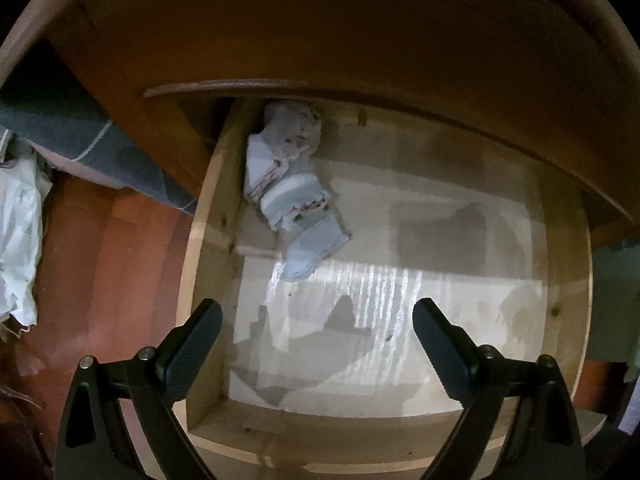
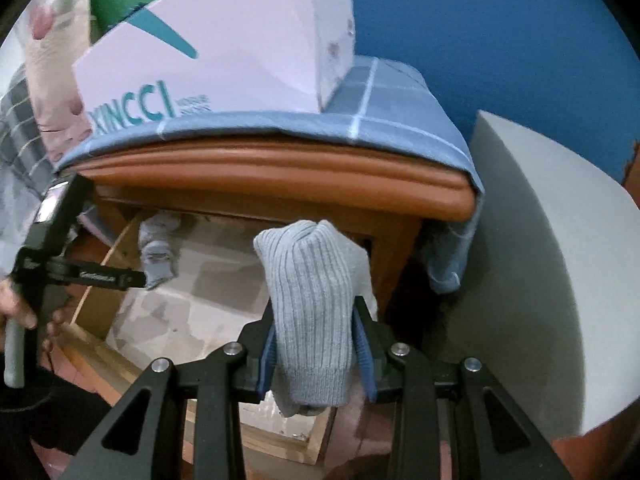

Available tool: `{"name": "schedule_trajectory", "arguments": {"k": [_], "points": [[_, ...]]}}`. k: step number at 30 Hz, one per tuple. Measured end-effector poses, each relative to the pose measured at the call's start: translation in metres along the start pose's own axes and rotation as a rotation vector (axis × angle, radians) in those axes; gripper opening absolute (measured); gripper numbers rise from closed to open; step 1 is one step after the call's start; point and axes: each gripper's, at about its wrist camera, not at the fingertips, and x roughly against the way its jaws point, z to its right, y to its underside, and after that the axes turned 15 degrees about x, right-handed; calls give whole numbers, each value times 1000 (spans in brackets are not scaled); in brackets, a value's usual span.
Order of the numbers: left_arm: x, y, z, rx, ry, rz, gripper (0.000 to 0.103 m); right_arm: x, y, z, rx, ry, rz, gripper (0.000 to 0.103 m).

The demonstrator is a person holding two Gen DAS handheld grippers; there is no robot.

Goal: Take underwear out of drawer
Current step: 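Grasp the white-and-blue socks with the left tool while the right tool holds the grey sock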

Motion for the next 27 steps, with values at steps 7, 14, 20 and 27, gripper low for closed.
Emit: {"name": "schedule_trajectory", "arguments": {"k": [7, 14, 20, 27], "points": [[-7, 4, 0, 17, 7, -32, 93, 0, 2, 6, -36, 35, -14, 34], [-14, 3, 6, 2, -11, -43, 92, 2, 9, 18, -121, 76, -31, 34], [-23, 0, 12, -2, -16, -84, 84, 4, 9, 23, -152, 73, -17, 34], [-36, 2, 27, -111, -23, -162, 82, 5, 8, 23, -158, 64, -7, 34]]}}
